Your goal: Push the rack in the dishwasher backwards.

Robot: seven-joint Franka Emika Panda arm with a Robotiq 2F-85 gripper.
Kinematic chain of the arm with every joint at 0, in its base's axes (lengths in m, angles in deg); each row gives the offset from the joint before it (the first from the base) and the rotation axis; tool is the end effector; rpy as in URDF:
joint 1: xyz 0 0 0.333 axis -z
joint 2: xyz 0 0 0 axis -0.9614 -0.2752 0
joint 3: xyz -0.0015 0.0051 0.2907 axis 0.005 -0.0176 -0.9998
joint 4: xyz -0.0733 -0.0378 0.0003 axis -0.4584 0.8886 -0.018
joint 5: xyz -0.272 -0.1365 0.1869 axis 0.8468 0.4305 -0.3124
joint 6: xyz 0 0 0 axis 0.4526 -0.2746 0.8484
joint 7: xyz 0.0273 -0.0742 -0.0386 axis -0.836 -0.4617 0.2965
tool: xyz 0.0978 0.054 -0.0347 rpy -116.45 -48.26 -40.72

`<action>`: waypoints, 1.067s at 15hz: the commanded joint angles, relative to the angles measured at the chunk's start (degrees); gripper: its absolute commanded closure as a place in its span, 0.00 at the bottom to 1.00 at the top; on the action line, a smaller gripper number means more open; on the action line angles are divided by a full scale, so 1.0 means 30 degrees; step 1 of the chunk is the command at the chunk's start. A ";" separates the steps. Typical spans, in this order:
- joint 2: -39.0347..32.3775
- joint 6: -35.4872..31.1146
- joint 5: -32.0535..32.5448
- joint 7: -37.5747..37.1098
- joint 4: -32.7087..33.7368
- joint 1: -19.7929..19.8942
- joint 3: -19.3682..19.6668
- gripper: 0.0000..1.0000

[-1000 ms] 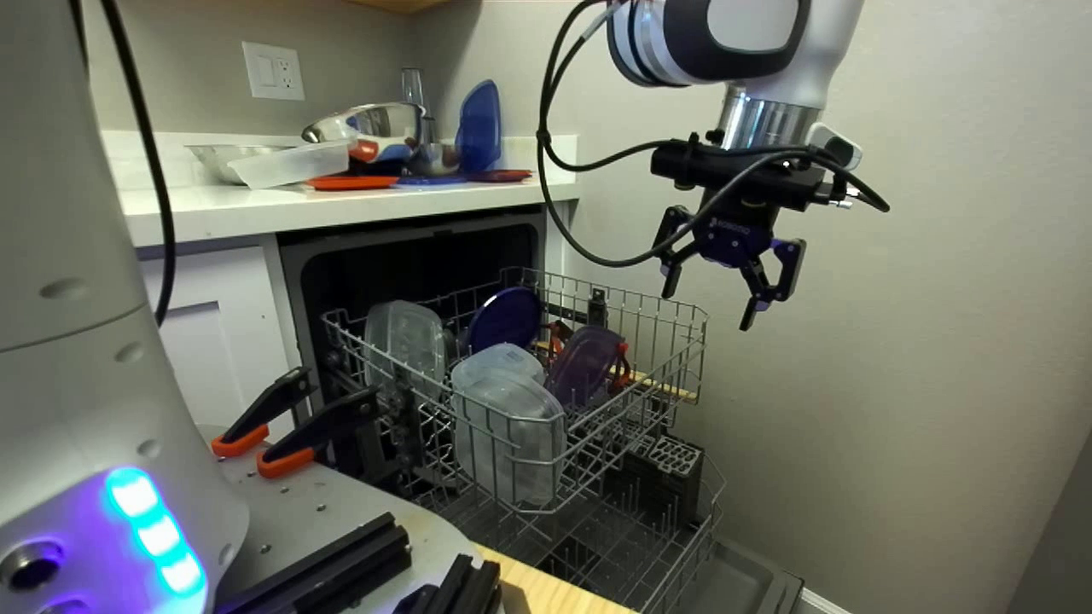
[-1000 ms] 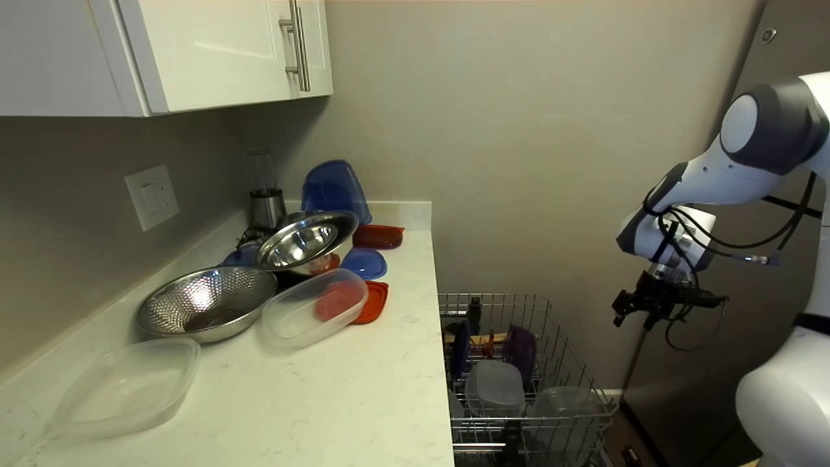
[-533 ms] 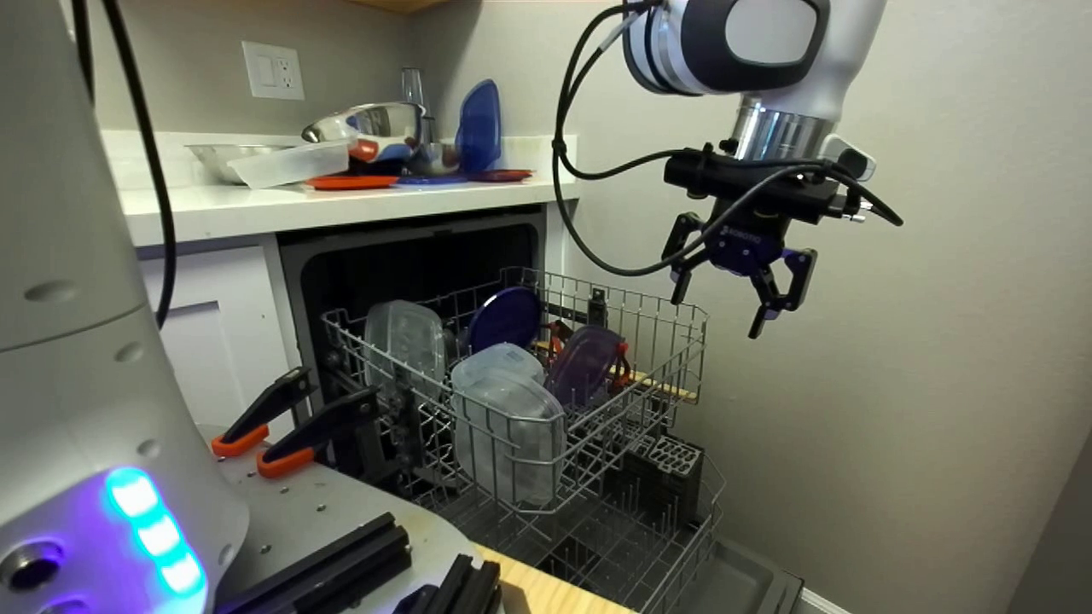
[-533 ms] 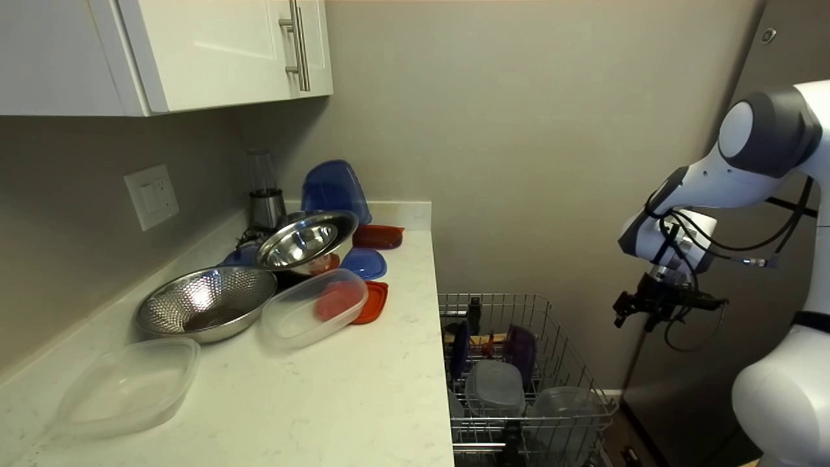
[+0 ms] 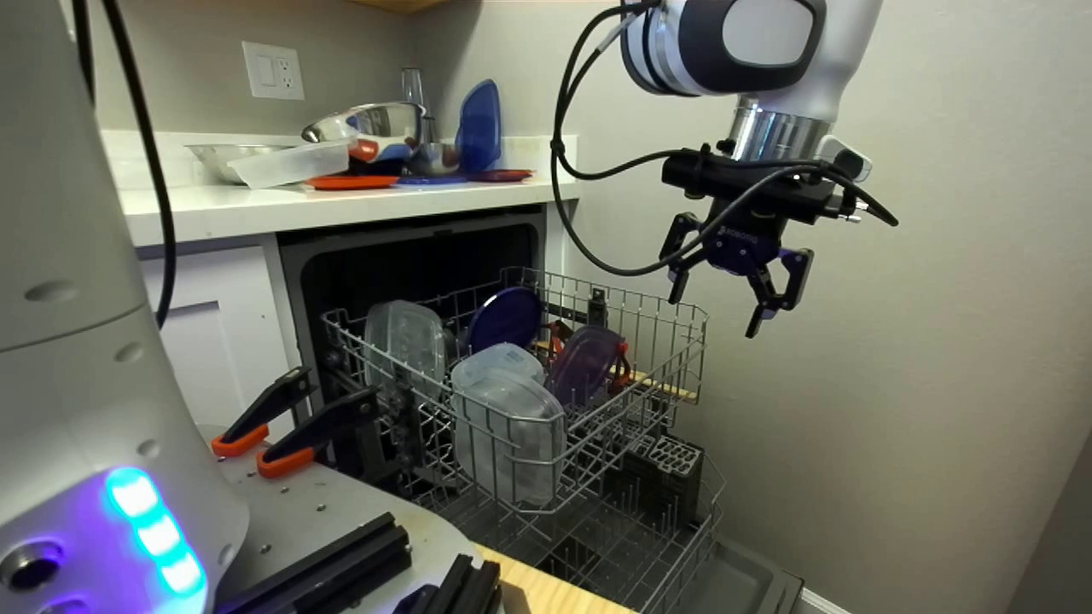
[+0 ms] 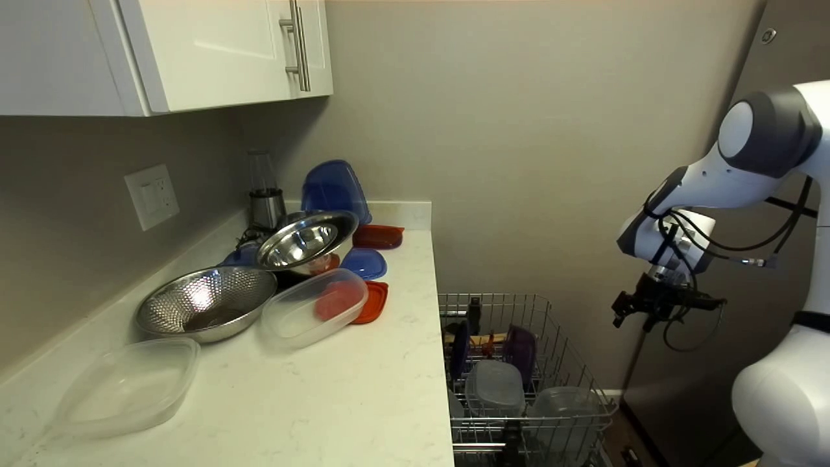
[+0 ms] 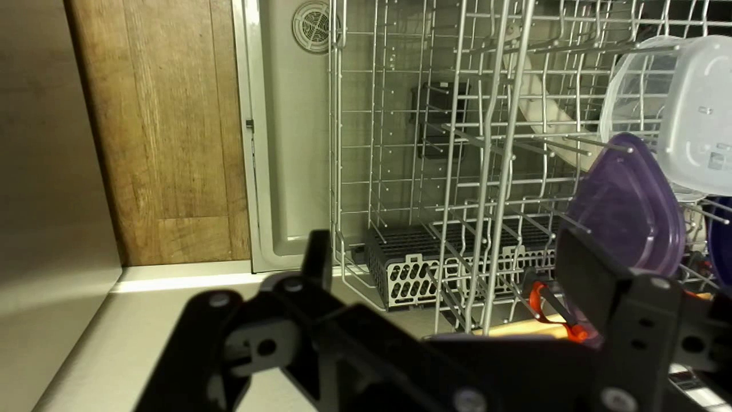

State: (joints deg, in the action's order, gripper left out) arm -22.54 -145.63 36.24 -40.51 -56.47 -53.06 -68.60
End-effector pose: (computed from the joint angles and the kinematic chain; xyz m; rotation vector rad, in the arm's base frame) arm 0.4296 -0.2630 0.1906 -2.9145 0.3593 -0.0411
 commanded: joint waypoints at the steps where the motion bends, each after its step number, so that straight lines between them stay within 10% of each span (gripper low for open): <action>1: 0.0063 -0.0048 0.0367 -0.0267 -0.0016 0.0549 -0.0536 0.00; 16: -0.6917 -0.1571 0.2999 -0.6934 0.6310 -0.0165 -0.1360 0.00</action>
State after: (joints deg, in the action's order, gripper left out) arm -39.42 -149.07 41.66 -56.69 -41.36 -53.07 -73.05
